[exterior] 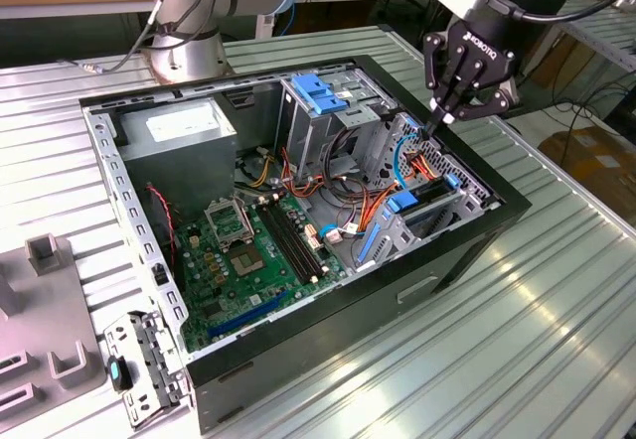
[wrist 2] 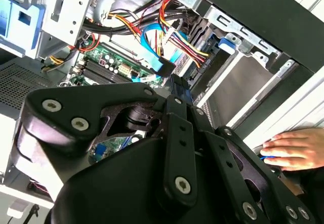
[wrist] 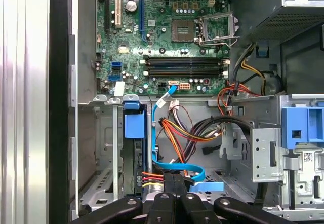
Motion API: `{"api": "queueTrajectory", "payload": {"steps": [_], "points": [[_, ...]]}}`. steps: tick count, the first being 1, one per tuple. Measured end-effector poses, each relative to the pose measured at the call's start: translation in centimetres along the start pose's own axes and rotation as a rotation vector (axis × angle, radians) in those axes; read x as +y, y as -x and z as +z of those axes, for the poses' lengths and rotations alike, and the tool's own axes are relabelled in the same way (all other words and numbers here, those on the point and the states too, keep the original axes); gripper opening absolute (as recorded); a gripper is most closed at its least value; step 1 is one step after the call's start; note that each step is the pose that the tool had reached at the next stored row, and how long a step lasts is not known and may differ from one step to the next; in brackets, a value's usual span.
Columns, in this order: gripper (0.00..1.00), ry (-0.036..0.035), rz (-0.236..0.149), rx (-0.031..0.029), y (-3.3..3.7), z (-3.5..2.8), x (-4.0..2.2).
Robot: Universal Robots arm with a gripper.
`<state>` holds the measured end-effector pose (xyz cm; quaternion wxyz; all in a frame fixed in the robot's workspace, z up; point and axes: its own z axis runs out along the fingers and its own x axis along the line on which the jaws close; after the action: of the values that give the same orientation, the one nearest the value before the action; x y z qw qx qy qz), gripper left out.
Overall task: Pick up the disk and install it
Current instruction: 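Insert the second disk wire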
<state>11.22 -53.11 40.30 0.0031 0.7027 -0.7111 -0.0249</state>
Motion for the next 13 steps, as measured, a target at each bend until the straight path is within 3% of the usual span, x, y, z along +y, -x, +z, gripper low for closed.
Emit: {"api": "queueTrajectory", "payload": {"steps": [4, 6, 10, 12, 13], "points": [[0.11, 0.0002, 0.0, 0.0006, 0.08, 0.0, 0.0], [0.11, 0.0001, 0.0, 0.0074, 0.77, 0.03, 0.0], [0.11, 0.0005, 0.0, 0.0146, 2.24, 0.11, 0.02], [0.11, 0.0016, 0.002, 0.0481, 2.43, 0.19, 0.02], [0.11, 0.0013, 0.003, 0.0751, 2.5, 0.2, 0.02]]}}
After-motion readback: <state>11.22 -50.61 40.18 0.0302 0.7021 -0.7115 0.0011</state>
